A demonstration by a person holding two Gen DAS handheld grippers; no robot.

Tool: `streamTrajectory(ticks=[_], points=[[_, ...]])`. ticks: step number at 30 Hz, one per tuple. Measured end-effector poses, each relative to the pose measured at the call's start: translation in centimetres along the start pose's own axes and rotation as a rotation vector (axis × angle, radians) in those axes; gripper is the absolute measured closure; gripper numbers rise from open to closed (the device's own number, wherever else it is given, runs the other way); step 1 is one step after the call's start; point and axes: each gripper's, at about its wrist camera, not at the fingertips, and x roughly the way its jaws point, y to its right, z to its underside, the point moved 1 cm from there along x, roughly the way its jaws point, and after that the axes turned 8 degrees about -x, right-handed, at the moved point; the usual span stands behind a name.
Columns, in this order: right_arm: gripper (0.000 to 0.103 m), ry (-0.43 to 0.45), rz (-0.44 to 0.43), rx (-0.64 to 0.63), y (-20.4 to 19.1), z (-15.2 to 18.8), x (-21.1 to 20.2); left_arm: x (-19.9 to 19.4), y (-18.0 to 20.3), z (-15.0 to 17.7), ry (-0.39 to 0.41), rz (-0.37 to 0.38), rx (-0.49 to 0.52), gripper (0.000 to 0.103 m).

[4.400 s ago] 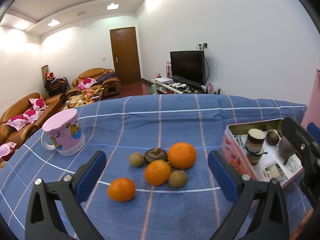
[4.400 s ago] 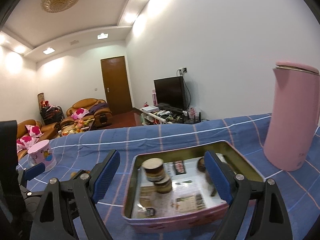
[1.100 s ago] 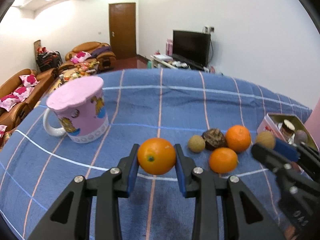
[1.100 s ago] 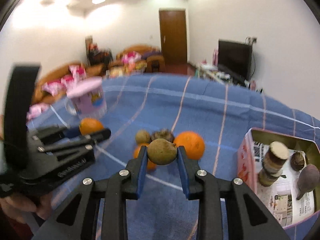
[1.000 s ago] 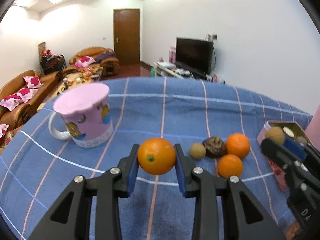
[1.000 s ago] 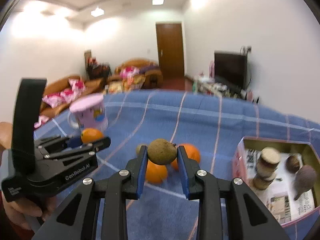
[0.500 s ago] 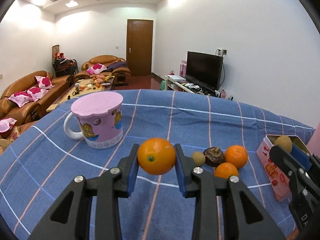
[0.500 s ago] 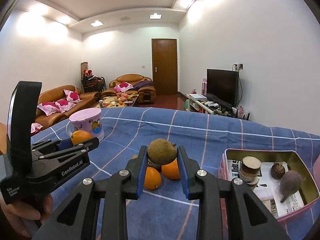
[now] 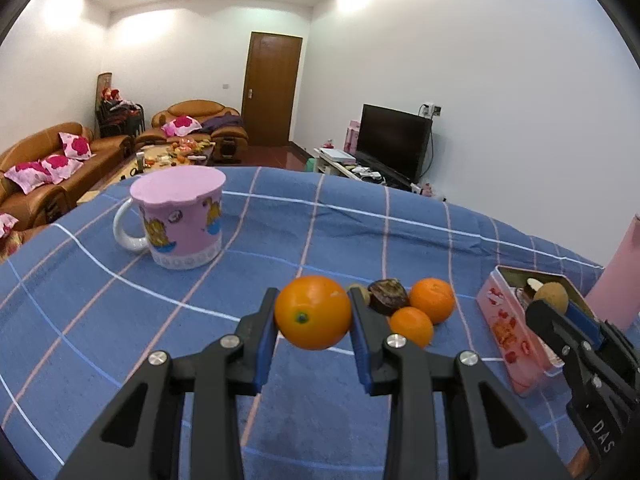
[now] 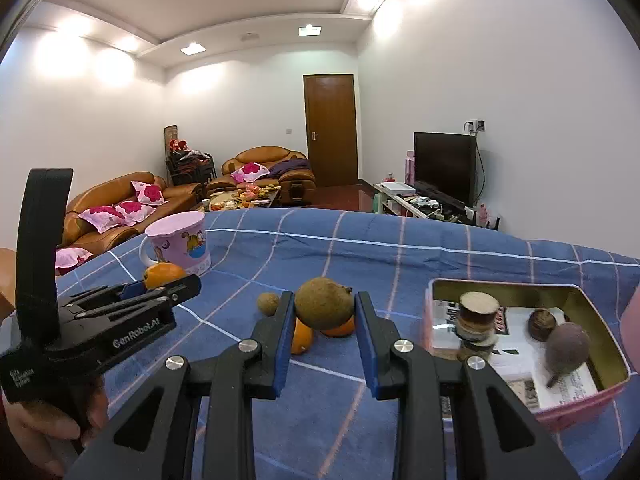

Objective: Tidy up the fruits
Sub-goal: 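Carry the orange and kiwi over the pink tin box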

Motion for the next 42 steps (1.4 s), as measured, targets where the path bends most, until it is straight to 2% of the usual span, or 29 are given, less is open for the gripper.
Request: streamTrajectory(ticks=[9, 14, 29, 42], points=[[0.072, -0.006, -0.017, 0.023, 1.8, 0.9, -1.5, -0.8, 0.8, 0.9, 0.008, 0.026, -0.005, 0.068], [0.072, -0.010, 0.003, 0.016, 3.1, 1.5, -2.4, -1.2, 2.0, 1.4, 0.017, 0.026, 0.014, 0.068], [0.072, -0.013, 0.076, 0.037, 8.0, 2.7, -4.8, -1.5, 8.0, 3.2, 0.018, 0.060, 0.091, 0.068], [0.072, -0.019, 0.166, 0.069, 13.4, 4.0, -7.0, -1.2, 14.3, 4.8, -0.001, 0.128, 0.187, 0.068]])
